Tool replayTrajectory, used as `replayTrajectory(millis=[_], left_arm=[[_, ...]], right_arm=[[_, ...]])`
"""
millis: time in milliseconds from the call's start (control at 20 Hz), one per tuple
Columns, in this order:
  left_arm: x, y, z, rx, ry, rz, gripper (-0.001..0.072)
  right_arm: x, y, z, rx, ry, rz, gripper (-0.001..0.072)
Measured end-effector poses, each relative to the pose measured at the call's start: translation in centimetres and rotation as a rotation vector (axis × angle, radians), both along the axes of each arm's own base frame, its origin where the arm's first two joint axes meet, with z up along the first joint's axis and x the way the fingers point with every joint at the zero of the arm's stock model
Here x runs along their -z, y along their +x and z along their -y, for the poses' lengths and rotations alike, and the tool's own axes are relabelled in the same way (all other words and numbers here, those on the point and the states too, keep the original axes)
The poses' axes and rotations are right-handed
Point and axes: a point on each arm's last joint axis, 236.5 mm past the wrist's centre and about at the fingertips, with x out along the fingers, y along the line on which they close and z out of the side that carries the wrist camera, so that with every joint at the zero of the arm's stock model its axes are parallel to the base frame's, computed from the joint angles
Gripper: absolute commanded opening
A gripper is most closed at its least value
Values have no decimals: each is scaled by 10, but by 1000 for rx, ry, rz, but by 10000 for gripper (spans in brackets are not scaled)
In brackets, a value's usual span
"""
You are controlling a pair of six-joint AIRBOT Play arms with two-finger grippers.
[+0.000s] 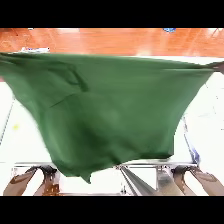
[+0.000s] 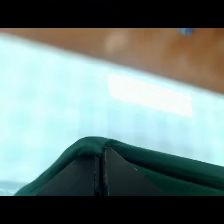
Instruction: Fold the shirts.
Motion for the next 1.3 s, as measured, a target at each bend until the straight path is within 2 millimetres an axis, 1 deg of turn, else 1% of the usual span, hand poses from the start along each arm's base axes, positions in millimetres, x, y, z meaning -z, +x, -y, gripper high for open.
replayTrajectory(millis=[50,150,200,250,350,450,500,600,700,750,850,950,1000,1100,1200,1300], left_arm=[[29,19,6,28,-30,-56,16],[86,67,20,60,-100,-144,16],[108,90,24,62,-124,-170,16],[128,114,28,62,-148,-192,16],[165,156,31,47,-194,-243,16],[190,190,34,24,-248,-279,16],[201,201,36,18,-269,-300,16],[214,215,42,27,-300,-334,16],[218,214,49,60,-309,-371,17],[217,210,52,88,-303,-386,17],[213,195,55,162,-283,-427,16],[211,175,52,228,-263,-481,16],[216,161,49,258,-246,-528,16],[229,133,44,298,-214,-633,16],[247,101,37,321,-181,-748,16],[264,79,32,323,-162,-831,16]], right_arm=[[26,22,-3,-12,20,-42,30],[79,67,-11,-27,60,-105,30],[106,89,-14,-25,79,-140,30],[126,111,-16,-17,99,-158,30],[163,150,-14,11,135,-200,30],[187,183,-13,31,168,-224,30],[198,195,-14,35,184,-238,30],[213,209,-16,39,212,-271,31],[223,211,-18,29,224,-308,31],[225,207,-17,21,229,-332,30],[224,196,-13,0,236,-378,30],[217,182,-5,-25,230,-416,30],[216,173,-1,-38,226,-441,30],[219,151,3,-72,212,-517,30],[227,130,5,-107,202,-593,30],[235,114,5,-127,202,-648,30]])
